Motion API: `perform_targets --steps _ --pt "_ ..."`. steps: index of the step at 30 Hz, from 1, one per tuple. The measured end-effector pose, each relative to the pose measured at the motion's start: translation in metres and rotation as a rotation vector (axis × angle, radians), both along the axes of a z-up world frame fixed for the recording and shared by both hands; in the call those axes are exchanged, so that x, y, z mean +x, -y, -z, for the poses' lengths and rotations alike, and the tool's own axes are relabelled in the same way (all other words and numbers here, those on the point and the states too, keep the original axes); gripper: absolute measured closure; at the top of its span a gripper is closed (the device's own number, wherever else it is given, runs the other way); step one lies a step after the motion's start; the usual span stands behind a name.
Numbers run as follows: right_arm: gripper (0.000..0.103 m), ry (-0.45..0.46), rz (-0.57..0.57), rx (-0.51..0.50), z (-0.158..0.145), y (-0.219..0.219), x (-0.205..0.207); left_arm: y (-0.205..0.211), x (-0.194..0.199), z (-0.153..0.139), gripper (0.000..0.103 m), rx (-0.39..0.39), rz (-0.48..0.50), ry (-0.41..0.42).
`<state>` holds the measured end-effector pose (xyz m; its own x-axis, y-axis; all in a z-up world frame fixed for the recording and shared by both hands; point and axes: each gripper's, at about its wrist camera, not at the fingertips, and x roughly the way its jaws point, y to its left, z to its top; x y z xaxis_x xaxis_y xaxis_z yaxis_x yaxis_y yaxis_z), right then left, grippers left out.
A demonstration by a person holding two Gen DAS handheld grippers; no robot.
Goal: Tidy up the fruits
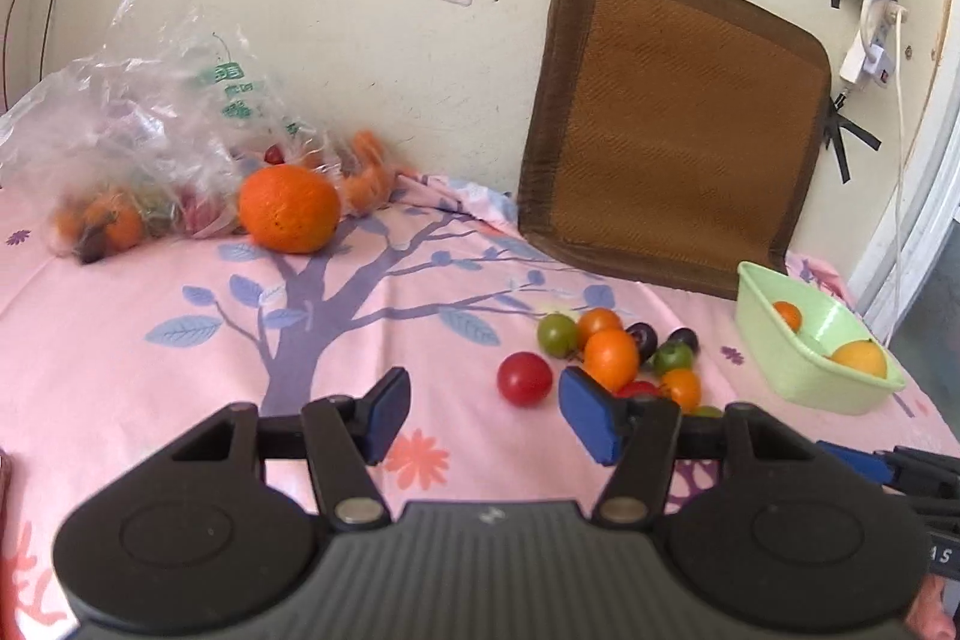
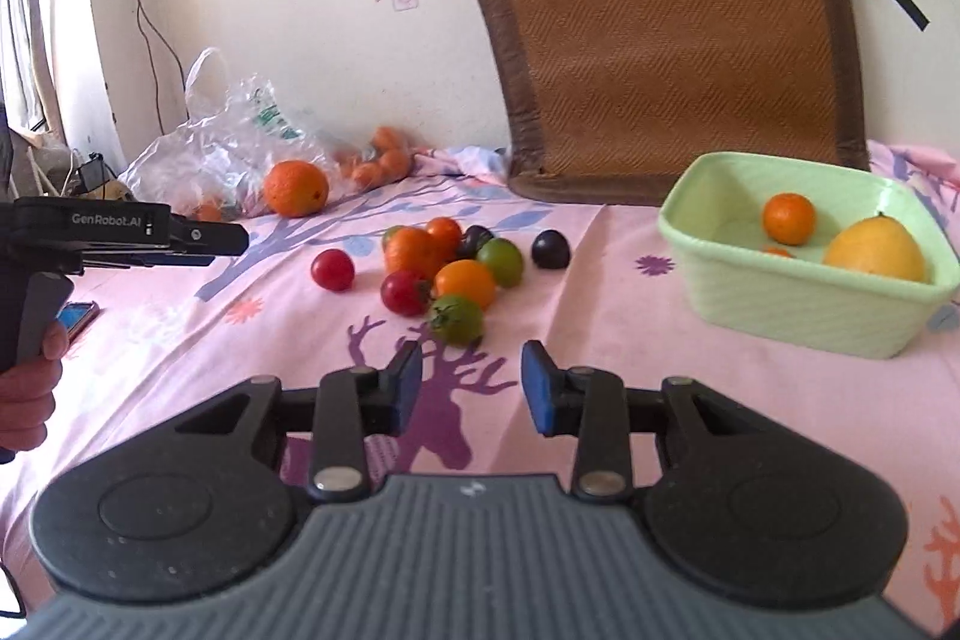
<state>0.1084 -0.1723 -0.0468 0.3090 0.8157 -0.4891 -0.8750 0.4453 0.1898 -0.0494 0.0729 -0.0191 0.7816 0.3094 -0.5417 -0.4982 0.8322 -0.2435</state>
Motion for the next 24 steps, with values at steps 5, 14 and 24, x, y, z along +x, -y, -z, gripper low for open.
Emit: perform_targets --steps 5,14,24 --pt "0.063 0.036 -0.009 -0.042 0.002 -0.024 -0.002 -0.008 0.018 0.014 0.047 -0.019 0.059 -0.016" --pt "0.063 0.009 0.012 -0.096 0.011 -0.049 0.02 -0.013 0.061 0.033 0.053 -0.016 0.104 -0.073" --pt "0.074 -0.031 0.012 -0.076 0.015 -0.028 0.015 0.013 0.053 0.034 0.074 -0.032 0.163 -0.072"
